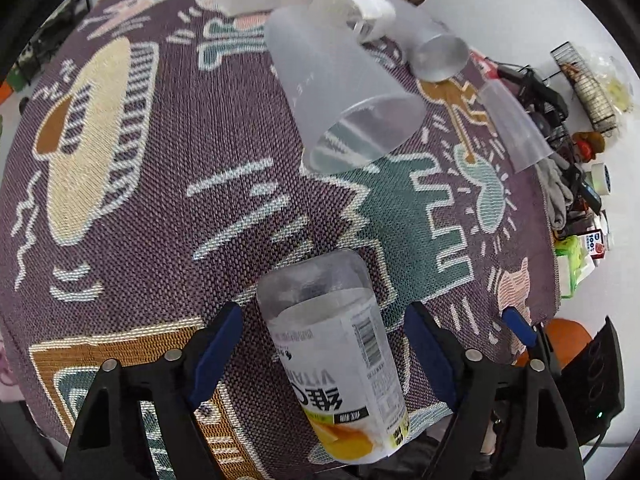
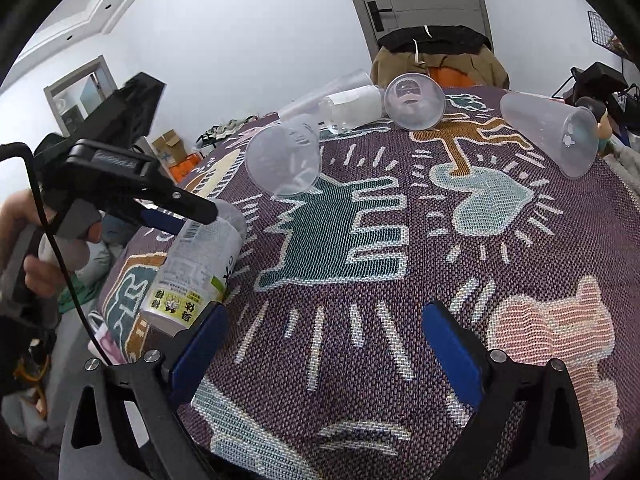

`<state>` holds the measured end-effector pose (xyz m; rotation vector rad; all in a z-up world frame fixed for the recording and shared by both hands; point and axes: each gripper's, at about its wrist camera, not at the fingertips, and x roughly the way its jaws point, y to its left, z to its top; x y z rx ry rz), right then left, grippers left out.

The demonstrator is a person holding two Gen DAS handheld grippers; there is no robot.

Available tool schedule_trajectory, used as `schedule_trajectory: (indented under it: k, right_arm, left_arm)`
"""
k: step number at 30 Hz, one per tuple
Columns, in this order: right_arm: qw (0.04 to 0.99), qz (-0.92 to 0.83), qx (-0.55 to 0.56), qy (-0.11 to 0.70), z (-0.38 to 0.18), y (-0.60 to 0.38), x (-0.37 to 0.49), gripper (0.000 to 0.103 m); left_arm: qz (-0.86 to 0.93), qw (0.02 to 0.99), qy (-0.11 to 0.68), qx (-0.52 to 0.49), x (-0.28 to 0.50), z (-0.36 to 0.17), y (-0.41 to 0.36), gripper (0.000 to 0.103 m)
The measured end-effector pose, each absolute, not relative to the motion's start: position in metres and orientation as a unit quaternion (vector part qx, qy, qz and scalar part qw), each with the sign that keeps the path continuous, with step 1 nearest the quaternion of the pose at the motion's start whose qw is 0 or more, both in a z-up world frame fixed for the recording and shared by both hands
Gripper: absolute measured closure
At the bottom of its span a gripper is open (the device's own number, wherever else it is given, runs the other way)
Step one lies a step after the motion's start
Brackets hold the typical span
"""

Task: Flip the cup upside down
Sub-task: 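Close the left gripper on the bottle while the right gripper opens and withdraws, then turn the bottle cap-up with the left gripper and lower it toward the blanket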

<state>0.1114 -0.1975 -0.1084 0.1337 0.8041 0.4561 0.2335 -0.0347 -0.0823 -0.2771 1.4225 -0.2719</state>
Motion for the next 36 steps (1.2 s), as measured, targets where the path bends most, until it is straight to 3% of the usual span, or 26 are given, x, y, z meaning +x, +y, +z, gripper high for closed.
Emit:
schedule_trajectory:
  k: [6,15,26,36]
  right_arm:
    - [0.893,0.219,0.079,0.386,-0.112,-0.204,0.110,0.004]
    - [0.892,0.213,0.101,0.386,-0.114,-0.217,0.112,0.004]
    - [0.893,0.210,0.104,0.384,-0.108,-0.215,0.115,0.004]
    - [0.900,0.200,0.092,0.376,-0.098,-0.211,0.115,0.004]
  left_arm:
    - [-0.113,0.707,0.686,-0.129,0.246,-0.099,-0.038,0.032]
    - [-0.098,0.718,0.681,-0.106,0.248,-0.099,-0.051,0.035]
    - [-0.113,0.826,0.549,-0.060,0.226,-0.030,-0.044,0.036]
    - [-0.118,0.899,0.422,0.013,0.192,-0.013,-0.055,0.037]
